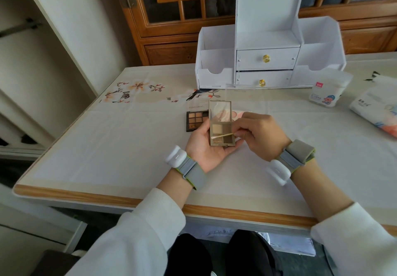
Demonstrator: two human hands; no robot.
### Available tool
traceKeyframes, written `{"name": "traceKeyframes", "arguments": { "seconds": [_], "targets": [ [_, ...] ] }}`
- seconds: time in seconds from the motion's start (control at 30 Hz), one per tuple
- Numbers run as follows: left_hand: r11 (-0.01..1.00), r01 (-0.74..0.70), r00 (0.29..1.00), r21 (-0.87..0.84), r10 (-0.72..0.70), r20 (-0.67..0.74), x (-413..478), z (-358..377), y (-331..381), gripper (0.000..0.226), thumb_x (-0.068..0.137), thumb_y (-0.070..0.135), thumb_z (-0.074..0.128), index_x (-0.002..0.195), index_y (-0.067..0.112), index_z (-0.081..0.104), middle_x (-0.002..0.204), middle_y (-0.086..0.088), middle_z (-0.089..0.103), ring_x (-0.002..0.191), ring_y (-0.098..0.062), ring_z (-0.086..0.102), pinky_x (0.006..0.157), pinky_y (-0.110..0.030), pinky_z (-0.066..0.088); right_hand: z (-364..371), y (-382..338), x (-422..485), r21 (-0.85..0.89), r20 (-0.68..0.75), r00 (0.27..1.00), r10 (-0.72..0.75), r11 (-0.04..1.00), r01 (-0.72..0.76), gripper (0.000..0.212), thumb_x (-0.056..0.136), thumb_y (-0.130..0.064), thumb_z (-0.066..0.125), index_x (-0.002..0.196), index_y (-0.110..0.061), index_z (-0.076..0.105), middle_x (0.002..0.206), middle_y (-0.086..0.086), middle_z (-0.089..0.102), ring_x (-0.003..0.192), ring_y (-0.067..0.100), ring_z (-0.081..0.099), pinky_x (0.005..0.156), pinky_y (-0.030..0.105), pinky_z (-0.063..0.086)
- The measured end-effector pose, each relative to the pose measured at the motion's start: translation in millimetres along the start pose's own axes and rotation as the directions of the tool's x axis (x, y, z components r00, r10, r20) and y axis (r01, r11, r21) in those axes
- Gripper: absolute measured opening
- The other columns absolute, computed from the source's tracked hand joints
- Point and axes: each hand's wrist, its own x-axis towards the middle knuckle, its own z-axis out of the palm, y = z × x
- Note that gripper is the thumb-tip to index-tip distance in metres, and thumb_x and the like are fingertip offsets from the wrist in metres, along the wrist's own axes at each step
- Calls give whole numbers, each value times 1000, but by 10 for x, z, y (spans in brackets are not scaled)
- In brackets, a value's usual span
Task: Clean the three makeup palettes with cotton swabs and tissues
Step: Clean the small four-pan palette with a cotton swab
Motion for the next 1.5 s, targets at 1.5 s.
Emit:
{"name": "traceKeyframes", "arguments": {
  "seconds": [1.5],
  "targets": [
    [993, -2, 999, 114, -3, 42, 69, -52, -5, 44, 97, 43, 37, 134, 24, 51, 109, -15, 63, 91, -26, 62, 82, -38, 45, -21, 115, 11, -69, -184, 982, 35, 996, -49, 14, 82, -4, 52, 79, -4, 66, 72, 11, 60, 57, 30, 56, 48, 37, 48]
  ]
}}
